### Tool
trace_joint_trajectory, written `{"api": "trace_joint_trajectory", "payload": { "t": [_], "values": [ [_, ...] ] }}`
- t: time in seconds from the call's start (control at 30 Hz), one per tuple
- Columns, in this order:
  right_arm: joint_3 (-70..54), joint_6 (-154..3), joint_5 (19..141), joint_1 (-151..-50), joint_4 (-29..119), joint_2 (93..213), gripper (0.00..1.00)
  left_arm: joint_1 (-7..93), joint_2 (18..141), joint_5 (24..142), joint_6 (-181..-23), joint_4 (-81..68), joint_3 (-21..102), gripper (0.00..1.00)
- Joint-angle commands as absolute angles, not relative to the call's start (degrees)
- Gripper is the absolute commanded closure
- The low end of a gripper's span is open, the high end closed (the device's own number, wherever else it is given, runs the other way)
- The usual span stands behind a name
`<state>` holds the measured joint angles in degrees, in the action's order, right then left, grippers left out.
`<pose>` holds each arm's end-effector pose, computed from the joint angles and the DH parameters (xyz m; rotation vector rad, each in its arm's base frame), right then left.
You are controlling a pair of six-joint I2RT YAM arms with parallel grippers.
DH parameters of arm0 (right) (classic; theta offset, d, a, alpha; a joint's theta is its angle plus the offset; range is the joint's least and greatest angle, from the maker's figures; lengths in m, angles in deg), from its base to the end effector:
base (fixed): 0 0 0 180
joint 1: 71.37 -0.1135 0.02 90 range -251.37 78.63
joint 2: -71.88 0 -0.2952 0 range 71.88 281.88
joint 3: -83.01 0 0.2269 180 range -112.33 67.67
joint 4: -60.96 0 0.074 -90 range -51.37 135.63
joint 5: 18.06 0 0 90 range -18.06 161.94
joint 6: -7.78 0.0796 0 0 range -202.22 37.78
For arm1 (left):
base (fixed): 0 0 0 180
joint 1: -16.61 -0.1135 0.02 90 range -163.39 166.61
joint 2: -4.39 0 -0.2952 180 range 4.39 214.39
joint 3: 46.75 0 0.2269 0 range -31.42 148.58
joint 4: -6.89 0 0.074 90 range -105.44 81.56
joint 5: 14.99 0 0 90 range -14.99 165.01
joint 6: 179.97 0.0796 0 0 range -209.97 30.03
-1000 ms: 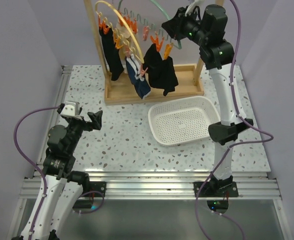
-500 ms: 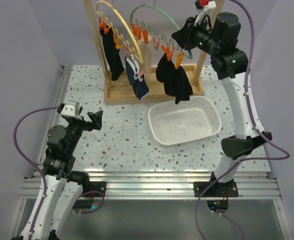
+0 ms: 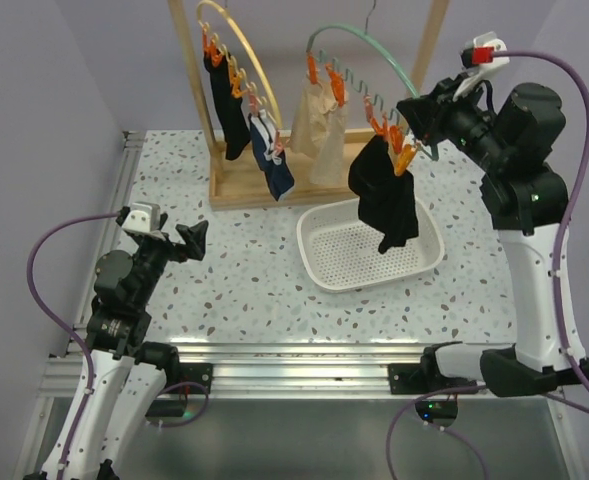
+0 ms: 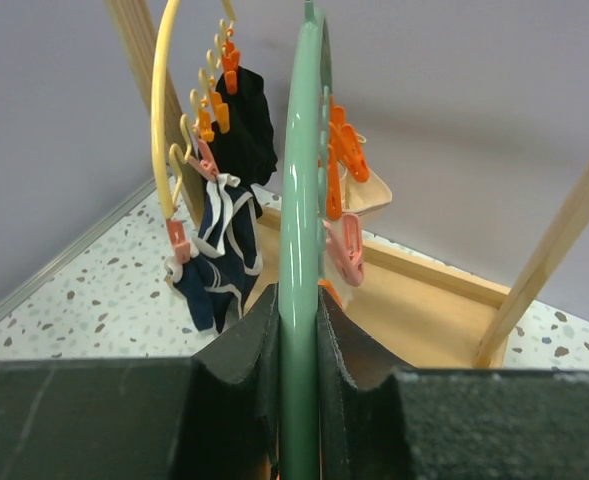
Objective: Remove the underwear clipped to the hanger
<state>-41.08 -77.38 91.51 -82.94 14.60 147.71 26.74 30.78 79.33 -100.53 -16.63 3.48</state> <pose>0.2373 0.0758 0.5740 -0.3634 1.5170 0.4887 0.1136 -0.0264 0.3373 0.0538 1.5745 -0.3427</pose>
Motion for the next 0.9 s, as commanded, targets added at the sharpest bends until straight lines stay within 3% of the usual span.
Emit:
{"api": "trace_joint_trajectory", "payload": {
  "t": [0.0,0.43,0.87],
  "values": [
    [-38.9,-79.2,92.9,-82.6,21.8,141.4,1.00,26.2,30.9,81.2,-101.7,-13.6,3.5,0.00],
    [-31.5,-84.9,92.6,-82.6,9.0,122.5,1.00,26.2,30.6,85.2,-103.4,-11.4,3.8,0.00],
    [-35.2,-88.1,107.9,-82.6,-10.3,113.9,1.00,26.3,28.0,89.4,-103.1,-9.8,3.3,0.00]
  ]
}}
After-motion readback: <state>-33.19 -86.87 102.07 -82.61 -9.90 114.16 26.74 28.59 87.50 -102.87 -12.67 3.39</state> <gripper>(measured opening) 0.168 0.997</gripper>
